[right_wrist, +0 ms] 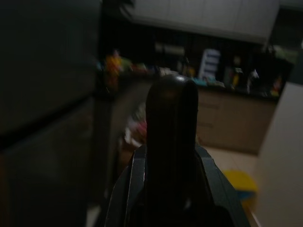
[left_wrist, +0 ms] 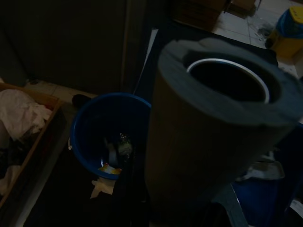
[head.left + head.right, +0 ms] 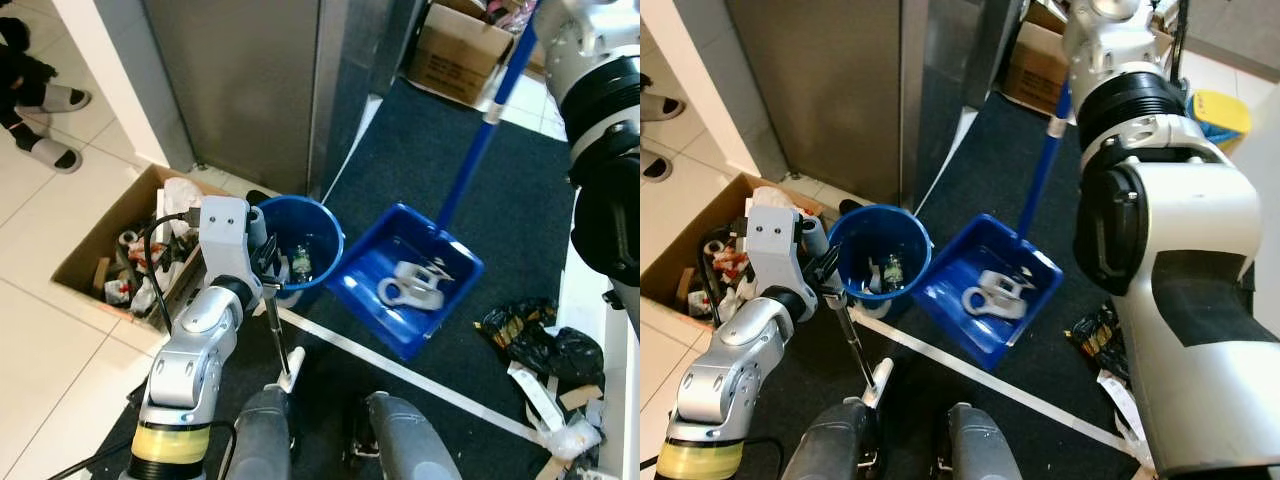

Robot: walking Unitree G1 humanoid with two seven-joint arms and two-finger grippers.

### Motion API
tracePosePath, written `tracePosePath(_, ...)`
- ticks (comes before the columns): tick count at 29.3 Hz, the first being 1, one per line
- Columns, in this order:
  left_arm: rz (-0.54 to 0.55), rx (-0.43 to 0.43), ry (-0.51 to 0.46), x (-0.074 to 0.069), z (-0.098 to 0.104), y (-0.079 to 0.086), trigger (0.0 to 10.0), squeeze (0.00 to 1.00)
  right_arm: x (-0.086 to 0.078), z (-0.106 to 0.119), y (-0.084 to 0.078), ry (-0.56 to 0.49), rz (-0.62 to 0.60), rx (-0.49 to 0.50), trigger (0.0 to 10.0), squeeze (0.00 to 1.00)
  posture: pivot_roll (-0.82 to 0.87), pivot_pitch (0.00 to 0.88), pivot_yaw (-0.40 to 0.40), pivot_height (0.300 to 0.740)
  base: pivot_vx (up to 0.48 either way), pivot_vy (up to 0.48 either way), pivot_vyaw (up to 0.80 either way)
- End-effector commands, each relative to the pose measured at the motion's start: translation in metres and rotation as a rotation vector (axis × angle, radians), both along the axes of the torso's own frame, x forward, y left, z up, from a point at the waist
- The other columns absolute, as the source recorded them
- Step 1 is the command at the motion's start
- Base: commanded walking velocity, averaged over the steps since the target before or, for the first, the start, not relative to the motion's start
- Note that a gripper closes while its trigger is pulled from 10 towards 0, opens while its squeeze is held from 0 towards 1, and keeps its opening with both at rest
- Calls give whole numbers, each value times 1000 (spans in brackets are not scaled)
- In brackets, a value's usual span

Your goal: Sweep floor

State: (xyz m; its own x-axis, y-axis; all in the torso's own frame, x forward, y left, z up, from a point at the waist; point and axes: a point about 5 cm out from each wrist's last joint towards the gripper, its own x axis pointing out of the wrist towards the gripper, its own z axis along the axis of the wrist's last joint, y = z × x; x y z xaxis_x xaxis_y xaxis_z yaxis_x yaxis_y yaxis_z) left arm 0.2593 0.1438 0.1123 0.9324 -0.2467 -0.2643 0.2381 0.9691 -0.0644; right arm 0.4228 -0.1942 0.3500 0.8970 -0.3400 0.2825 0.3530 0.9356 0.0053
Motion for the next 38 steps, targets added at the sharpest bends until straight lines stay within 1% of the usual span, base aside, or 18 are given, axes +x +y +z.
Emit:
tracePosePath(1, -32, -40, 62, -3, -11, -8, 10000, 0, 0, -6, -10, 48, -23, -28, 10000, 0, 138, 78, -86, 740, 0, 0, 0)
tracePosePath(2, -36, -38, 62, -3, -11, -9, 10000, 0, -1, -15, -19, 88, -47, -44, 10000, 0, 138, 78, -86, 740, 0, 0, 0)
tracePosePath(3, -37, -38, 62, -3, -11, -9, 10000, 0, -1, -19, -23, 101, -60, -54, 10000, 0, 138, 78, -86, 740, 0, 0, 0)
tracePosePath(5, -37, -38, 62, -3, -11, -9, 10000, 0, -1, -19, -23, 101, -60, -54, 10000, 0, 138, 78, -86, 740, 0, 0, 0)
tracePosePath(8, -39, -37, 63, -2, -10, -8, 10000, 0, -4, -33, -39, 157, -112, -89, 10000, 0, 139, 81, -80, 740, 0, 0, 0)
tracePosePath(11, -38, -35, 64, -3, -10, -7, 10000, 0, -6, -51, -51, 228, -145, -132, 10000, 0, 143, 83, -82, 740, 0, 0, 0)
tracePosePath(12, -36, -34, 65, -4, -10, -6, 10000, 0, -8, -61, -56, 265, -146, -130, 10000, 0, 147, 86, -83, 740, 0, 0, 0)
tracePosePath(13, -36, -34, 65, -4, -10, -6, 10000, 0, -8, -61, -56, 265, -146, -130, 10000, 0, 147, 86, -83, 740, 0, 0, 0)
tracePosePath(15, -33, -33, 67, -5, -11, -5, 10000, 0, -10, -81, -61, 334, -134, -122, 10000, 0, 147, 86, -83, 740, 0, 0, 0)
tracePosePath(16, -33, -33, 67, -5, -11, -5, 10000, 0, -10, -81, -61, 334, -134, -122, 10000, 0, 147, 86, -83, 740, 0, 0, 0)
tracePosePath(19, -32, -33, 69, -6, -11, -5, 10000, 0, -12, -107, -62, 427, -94, -150, 10000, 0, 153, 92, -81, 740, 0, 0, 0)
tracePosePath(21, -32, -33, 69, -6, -11, -5, 10000, 0, -13, -110, -62, 441, -88, -162, 10000, 0, 153, 92, -81, 740, 0, 0, 0)
tracePosePath(23, -33, -32, 71, -7, -11, -5, 10000, 0, -15, -120, -64, 474, -85, -172, 10000, 0, 150, 92, -81, 740, 0, 0, 0)
tracePosePath(24, -34, -30, 73, -7, -11, -5, 10000, 0, -18, -130, -68, 507, -84, -161, 10000, 0, 150, 92, -81, 740, 0, 0, 0)
tracePosePath(26, -36, -31, 73, -7, -11, -5, 10000, 0, -21, -139, -72, 528, -93, -139, 10000, 0, 146, 91, -80, 740, 0, 0, 0)
tracePosePath(29, -37, -32, 73, -7, -11, -5, 10000, 0, -22, -142, -74, 535, -98, -129, 10000, 0, 146, 91, -80, 740, 0, 0, 0)
tracePosePath(35, -39, -34, 75, -7, -12, -6, 10000, 0, -26, -156, -75, 575, -89, -106, 10000, 0, 143, 89, -82, 740, 0, 0, 0)
tracePosePath(38, -37, -34, 77, -7, -13, -6, 10000, 0, -26, -162, -69, 575, -54, -20, 10000, 0, 140, 87, -85, 740, 0, 0, 0)
